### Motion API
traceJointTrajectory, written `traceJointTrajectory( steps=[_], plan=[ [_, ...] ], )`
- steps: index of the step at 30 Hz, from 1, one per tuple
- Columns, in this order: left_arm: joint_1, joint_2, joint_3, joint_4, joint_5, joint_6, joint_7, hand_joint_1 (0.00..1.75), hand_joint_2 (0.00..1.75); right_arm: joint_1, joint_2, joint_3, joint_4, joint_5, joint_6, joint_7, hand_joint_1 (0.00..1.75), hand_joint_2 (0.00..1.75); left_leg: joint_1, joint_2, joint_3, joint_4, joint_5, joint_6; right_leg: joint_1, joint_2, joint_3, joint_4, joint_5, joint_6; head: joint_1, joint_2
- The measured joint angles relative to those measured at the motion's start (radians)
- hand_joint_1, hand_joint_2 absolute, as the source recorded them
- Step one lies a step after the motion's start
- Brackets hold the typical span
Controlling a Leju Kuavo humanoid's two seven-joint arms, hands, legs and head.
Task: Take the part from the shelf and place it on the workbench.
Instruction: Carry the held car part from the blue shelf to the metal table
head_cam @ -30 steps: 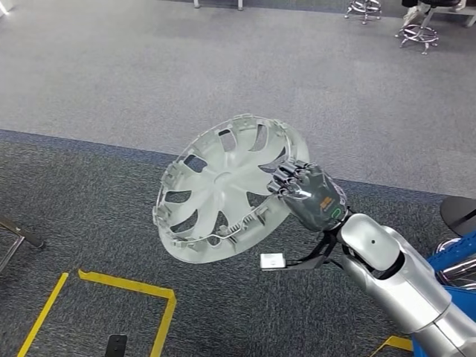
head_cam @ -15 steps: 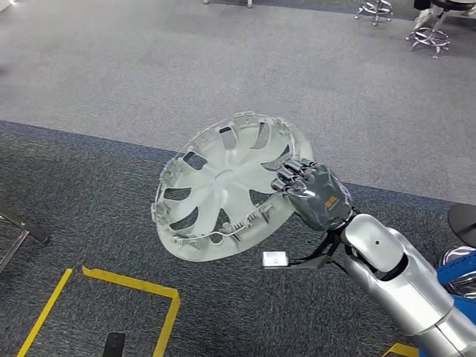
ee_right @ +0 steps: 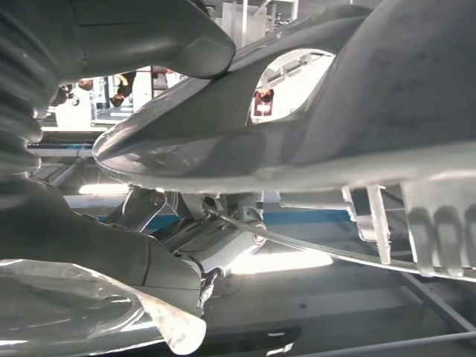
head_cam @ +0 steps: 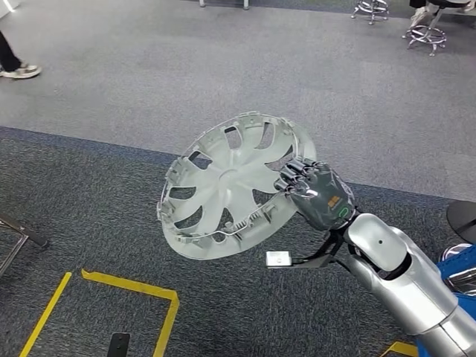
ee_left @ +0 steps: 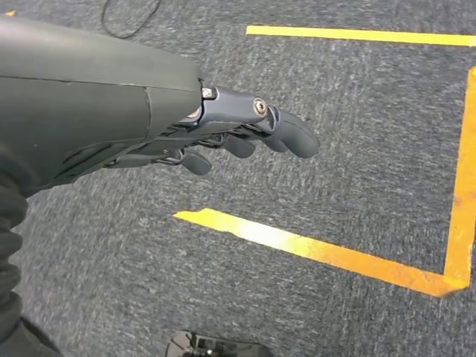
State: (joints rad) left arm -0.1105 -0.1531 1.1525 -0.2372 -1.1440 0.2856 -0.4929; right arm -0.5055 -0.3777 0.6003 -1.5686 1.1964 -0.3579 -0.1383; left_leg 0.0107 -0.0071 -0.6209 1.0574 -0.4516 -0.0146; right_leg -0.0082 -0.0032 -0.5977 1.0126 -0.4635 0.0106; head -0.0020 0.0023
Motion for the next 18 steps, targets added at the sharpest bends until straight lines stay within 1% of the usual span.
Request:
traceJointTrajectory(
  steps=[1,3,4,5,6,8,9,10,11,12,13,14,15,16,18],
  plan=[
    [-0.001,0.000,0.000,0.000,0.002,0.001,0.001,0.00,1.75,0.000,0.000,0.000,0.000,0.000,0.000,0.000,1.75,1.75,-0.002,0.000,0.010,-0.022,0.000,0.003,0.001,0.000,-0.001,0.001,-0.001,0.005,0.000,0.000],
    [0.000,0.000,0.000,0.000,0.007,0.003,0.003,0.00,1.75,-0.001,0.000,0.000,0.000,0.001,0.002,-0.002,1.75,1.75,-0.004,-0.001,0.011,-0.028,-0.003,0.015,0.000,-0.001,-0.003,0.000,-0.001,0.017,0.001,0.000],
    [0.000,0.000,0.000,0.000,0.009,0.004,0.004,0.00,1.75,-0.001,0.000,0.000,0.000,0.002,0.002,-0.002,1.75,1.75,-0.004,-0.001,0.013,-0.032,-0.001,0.022,-0.002,-0.001,-0.007,0.004,-0.006,0.022,0.001,0.000],
    [0.000,0.001,0.000,0.000,0.011,0.004,0.004,0.00,1.75,-0.001,0.000,0.000,0.000,0.003,0.002,-0.003,1.75,1.75,-0.003,-0.001,0.015,-0.035,0.002,0.030,-0.003,-0.001,-0.016,0.021,-0.019,0.027,0.002,0.000],
    [-0.001,0.001,0.000,0.000,0.012,0.004,0.004,0.00,1.75,-0.002,0.000,-0.001,0.000,0.003,0.002,-0.003,1.75,1.75,-0.001,-0.001,0.016,-0.039,0.004,0.036,-0.004,0.000,-0.036,0.060,-0.042,0.030,0.004,0.000],
    [-0.003,0.001,0.000,0.000,0.012,0.005,0.004,0.00,1.75,-0.001,0.000,-0.001,0.000,0.003,0.003,-0.003,1.75,1.75,-0.003,-0.001,0.016,-0.039,0.004,0.042,-0.004,0.001,-0.097,0.188,-0.102,0.035,0.006,0.000],
    [-0.003,0.000,0.000,0.000,0.012,0.005,0.004,0.00,1.75,-0.001,0.000,0.000,0.000,0.003,0.004,-0.003,1.75,1.75,-0.004,-0.001,0.016,-0.039,0.003,0.043,-0.004,0.001,-0.126,0.248,-0.122,0.036,0.006,0.000],
    [-0.003,0.000,0.000,0.000,0.012,0.005,0.004,0.00,1.75,0.000,0.000,0.000,0.000,0.003,0.004,-0.003,1.75,1.75,-0.004,-0.001,0.016,-0.039,0.003,0.044,-0.004,0.001,-0.143,0.280,-0.126,0.036,0.005,0.000],
    [-0.002,-0.001,0.000,0.000,0.013,0.005,0.005,0.00,1.75,0.000,0.000,0.000,0.000,0.004,0.006,-0.003,1.75,1.75,-0.005,-0.002,0.017,-0.038,0.003,0.044,-0.004,0.001,-0.140,0.271,-0.111,0.036,0.006,0.000],
    [-0.002,-0.001,0.000,0.000,0.013,0.005,0.006,0.00,1.75,0.000,0.000,0.000,0.000,0.005,0.007,-0.003,1.75,1.75,-0.005,-0.004,0.018,-0.038,0.002,0.043,-0.004,0.001,-0.118,0.225,-0.079,0.034,0.006,0.000],
    [-0.002,-0.001,0.000,0.000,0.012,0.005,0.007,0.00,1.75,0.000,-0.001,0.000,0.000,0.007,0.008,-0.003,1.75,1.75,-0.005,-0.006,0.018,-0.037,0.001,0.042,-0.004,0.002,-0.085,0.155,-0.044,0.032,0.006,0.000],
    [-0.003,-0.002,0.000,0.000,0.012,0.005,0.007,0.00,1.75,0.000,-0.001,0.000,-0.001,0.008,0.010,-0.002,1.75,1.75,-0.007,-0.008,0.016,-0.035,0.000,0.039,-0.004,0.004,-0.049,0.088,-0.020,0.030,0.006,0.000],
    [-0.003,-0.002,0.000,0.000,0.011,0.004,0.008,0.00,1.75,0.000,-0.002,-0.001,-0.002,0.009,0.011,-0.002,1.75,1.75,-0.008,-0.009,0.014,-0.033,-0.001,0.035,-0.004,0.007,-0.023,0.040,-0.006,0.027,0.005,0.000],
    [-0.003,-0.002,0.000,0.000,0.009,0.004,0.008,0.00,1.75,0.001,-0.003,-0.001,-0.004,0.009,0.012,-0.001,1.75,1.75,-0.009,-0.010,0.011,-0.031,0.000,0.030,-0.002,0.009,-0.009,0.015,-0.004,0.025,0.005,0.000],
    [0.000,-0.003,0.000,0.001,0.005,0.004,0.009,0.00,1.75,0.009,-0.008,-0.002,-0.010,0.009,0.012,0.000,1.75,1.75,-0.008,-0.012,0.007,-0.030,0.003,0.020,0.000,0.010,-0.007,0.008,-0.006,0.017,0.004,0.000]
  ],
)
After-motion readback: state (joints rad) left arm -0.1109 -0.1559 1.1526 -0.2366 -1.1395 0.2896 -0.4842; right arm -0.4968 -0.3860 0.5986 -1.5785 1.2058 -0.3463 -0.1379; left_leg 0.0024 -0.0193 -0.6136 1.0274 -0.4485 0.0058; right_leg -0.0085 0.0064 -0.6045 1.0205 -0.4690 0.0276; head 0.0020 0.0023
